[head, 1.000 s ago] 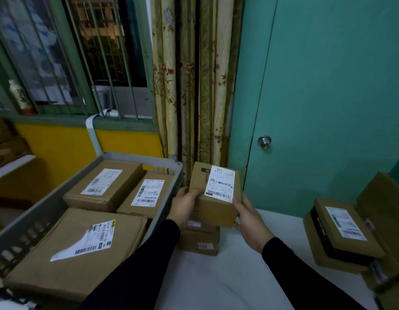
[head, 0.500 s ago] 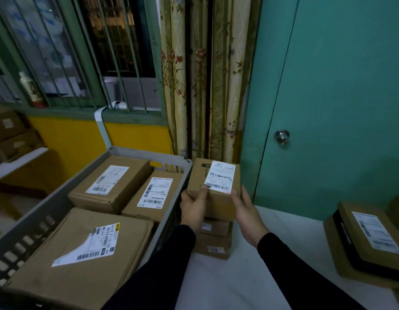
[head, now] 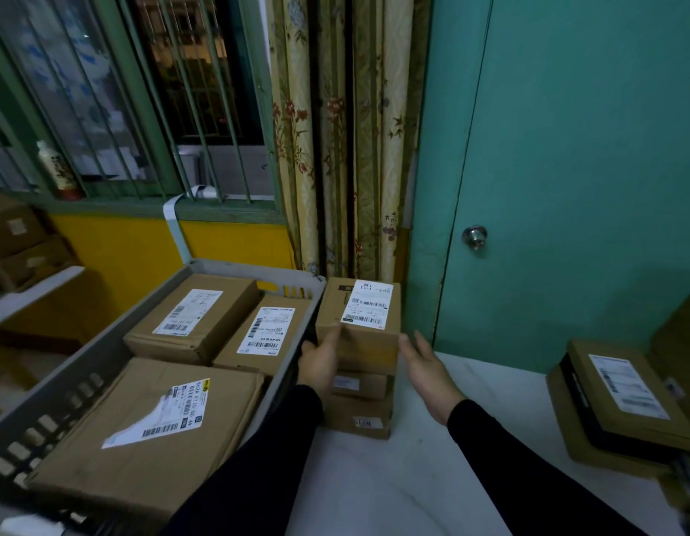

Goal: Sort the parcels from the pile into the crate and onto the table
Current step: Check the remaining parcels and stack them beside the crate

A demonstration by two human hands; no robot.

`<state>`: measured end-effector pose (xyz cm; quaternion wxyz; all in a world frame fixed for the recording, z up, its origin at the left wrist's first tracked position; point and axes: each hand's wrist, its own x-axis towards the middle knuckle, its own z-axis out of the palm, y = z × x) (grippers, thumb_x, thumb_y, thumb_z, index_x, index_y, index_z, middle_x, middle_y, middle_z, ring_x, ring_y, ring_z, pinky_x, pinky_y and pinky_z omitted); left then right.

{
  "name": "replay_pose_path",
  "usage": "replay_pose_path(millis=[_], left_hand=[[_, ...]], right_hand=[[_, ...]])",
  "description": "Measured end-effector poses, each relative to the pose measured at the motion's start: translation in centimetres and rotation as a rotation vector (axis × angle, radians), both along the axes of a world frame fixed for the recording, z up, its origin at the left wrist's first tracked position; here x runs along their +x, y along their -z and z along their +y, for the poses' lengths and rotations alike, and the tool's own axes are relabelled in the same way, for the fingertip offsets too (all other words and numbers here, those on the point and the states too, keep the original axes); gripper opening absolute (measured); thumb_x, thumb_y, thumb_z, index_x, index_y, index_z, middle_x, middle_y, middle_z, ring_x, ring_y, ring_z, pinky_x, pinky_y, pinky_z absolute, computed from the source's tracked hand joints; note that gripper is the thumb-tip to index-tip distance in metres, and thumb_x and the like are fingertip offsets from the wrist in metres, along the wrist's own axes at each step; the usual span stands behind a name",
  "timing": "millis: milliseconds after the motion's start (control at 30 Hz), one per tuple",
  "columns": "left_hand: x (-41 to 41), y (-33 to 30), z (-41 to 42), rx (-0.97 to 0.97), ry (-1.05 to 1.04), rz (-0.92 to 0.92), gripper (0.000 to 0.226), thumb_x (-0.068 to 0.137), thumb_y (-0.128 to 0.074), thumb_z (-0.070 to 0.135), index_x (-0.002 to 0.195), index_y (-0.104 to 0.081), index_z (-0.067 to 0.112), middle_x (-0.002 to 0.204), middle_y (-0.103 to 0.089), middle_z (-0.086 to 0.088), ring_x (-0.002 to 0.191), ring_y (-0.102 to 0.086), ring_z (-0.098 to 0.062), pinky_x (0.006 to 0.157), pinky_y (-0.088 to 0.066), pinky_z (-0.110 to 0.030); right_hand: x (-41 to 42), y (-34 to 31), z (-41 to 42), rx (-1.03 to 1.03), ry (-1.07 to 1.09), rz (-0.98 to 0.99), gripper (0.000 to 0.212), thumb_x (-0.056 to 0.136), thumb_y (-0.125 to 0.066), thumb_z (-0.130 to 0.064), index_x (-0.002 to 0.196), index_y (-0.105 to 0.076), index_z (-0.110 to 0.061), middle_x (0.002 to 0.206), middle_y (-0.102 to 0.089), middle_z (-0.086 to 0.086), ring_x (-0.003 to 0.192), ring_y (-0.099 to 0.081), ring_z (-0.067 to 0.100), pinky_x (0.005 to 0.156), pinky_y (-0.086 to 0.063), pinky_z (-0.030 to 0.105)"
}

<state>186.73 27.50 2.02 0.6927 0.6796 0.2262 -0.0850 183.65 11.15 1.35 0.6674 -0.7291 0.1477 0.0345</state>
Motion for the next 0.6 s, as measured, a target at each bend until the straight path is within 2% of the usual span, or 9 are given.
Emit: replay_pose_path(millis=[67, 167, 200, 267, 333, 433, 500, 600], left_hand=[[-0.4, -0.2, 0.2, 0.008, 0.014, -0.007, 0.108, 0.073, -0.064, 0.074, 0.158, -0.031, 0.017, 0.155, -0.043, -0.009, 0.136, -0.046, -0.035, 0.114, -0.039, -0.054], [-1.2, -0.5, 0.2, 0.037, 0.016, -0.015, 0.120, 0.052, -0.055, 0.079, 0.153, -0.040, 0.018, 0.148, -0.052, -0.008, 0.128, -0.053, -0.034, 0.110, -0.043, -0.052], [-1.6, -0.6, 0.1, 0.052, 0.024, -0.008, 0.118, 0.050, -0.054, 0.079, 0.150, -0.044, 0.017, 0.144, -0.056, -0.008, 0.124, -0.056, -0.034, 0.109, -0.044, -0.051], [-3.0, -1.1, -0.8, 0.081, 0.069, -0.026, 0.103, 0.060, -0.059, 0.074, 0.145, -0.051, 0.017, 0.140, -0.060, -0.007, 0.120, -0.059, -0.031, 0.109, -0.045, -0.049], [-5.2, -2.5, -2.7, 0.115, 0.140, -0.031, 0.082, 0.078, -0.062, 0.064, 0.145, -0.051, 0.017, 0.142, -0.058, -0.005, 0.122, -0.057, -0.029, 0.112, -0.041, -0.046], [-7.3, -2.8, -6.3, 0.144, 0.255, -0.002, 0.056, 0.101, -0.054, 0.046, 0.147, -0.047, 0.015, 0.142, -0.054, -0.009, 0.122, -0.053, -0.029, 0.108, -0.040, -0.040], [-8.3, -2.6, -9.3, 0.142, 0.339, 0.011, 0.053, 0.102, -0.053, 0.044, 0.146, -0.047, 0.015, 0.138, -0.056, -0.007, 0.117, -0.053, -0.027, 0.102, -0.040, -0.038], [-9.2, -2.4, -13.0, 0.175, 0.453, 0.023, 0.051, 0.102, -0.053, 0.046, 0.141, -0.050, 0.013, 0.124, -0.062, -0.006, 0.096, -0.059, -0.019, 0.084, -0.042, -0.030]], right_hand=[[-0.5, -0.3, -0.7, -0.026, 0.018, -0.014, 0.062, 0.108, -0.038, -0.044, 0.162, -0.019, -0.021, 0.167, -0.025, 0.002, 0.152, -0.025, 0.022, 0.117, -0.026, 0.035], [-1.6, -0.4, -1.9, -0.046, 0.062, -0.017, 0.063, 0.107, -0.039, -0.047, 0.162, -0.021, -0.020, 0.167, -0.025, 0.002, 0.152, -0.025, 0.022, 0.119, -0.026, 0.037], [-2.0, -0.4, -2.4, -0.054, 0.073, -0.019, 0.063, 0.107, -0.039, -0.047, 0.162, -0.022, -0.019, 0.166, -0.026, 0.002, 0.152, -0.026, 0.023, 0.119, -0.026, 0.037], [-3.2, -0.5, -3.7, -0.064, 0.102, -0.019, 0.061, 0.108, -0.040, -0.046, 0.160, -0.026, -0.017, 0.164, -0.031, 0.004, 0.150, -0.030, 0.023, 0.118, -0.027, 0.036], [-4.6, -0.3, -5.5, -0.068, 0.135, -0.017, 0.059, 0.108, -0.041, -0.044, 0.158, -0.030, -0.015, 0.162, -0.034, 0.005, 0.148, -0.034, 0.024, 0.116, -0.029, 0.036], [-6.6, 0.2, -8.8, -0.092, 0.211, -0.003, 0.054, 0.107, -0.043, -0.041, 0.154, -0.037, -0.014, 0.157, -0.040, 0.008, 0.143, -0.039, 0.027, 0.108, -0.033, 0.034], [-8.0, 0.8, -11.7, -0.101, 0.287, 0.017, 0.054, 0.106, -0.045, -0.042, 0.152, -0.041, -0.014, 0.156, -0.043, 0.009, 0.141, -0.042, 0.028, 0.106, -0.035, 0.034], [-9.8, 1.9, -15.3, -0.110, 0.404, 0.036, 0.053, 0.105, -0.049, -0.042, 0.148, -0.046, -0.013, 0.152, -0.047, 0.009, 0.138, -0.046, 0.028, 0.100, -0.035, 0.030]])
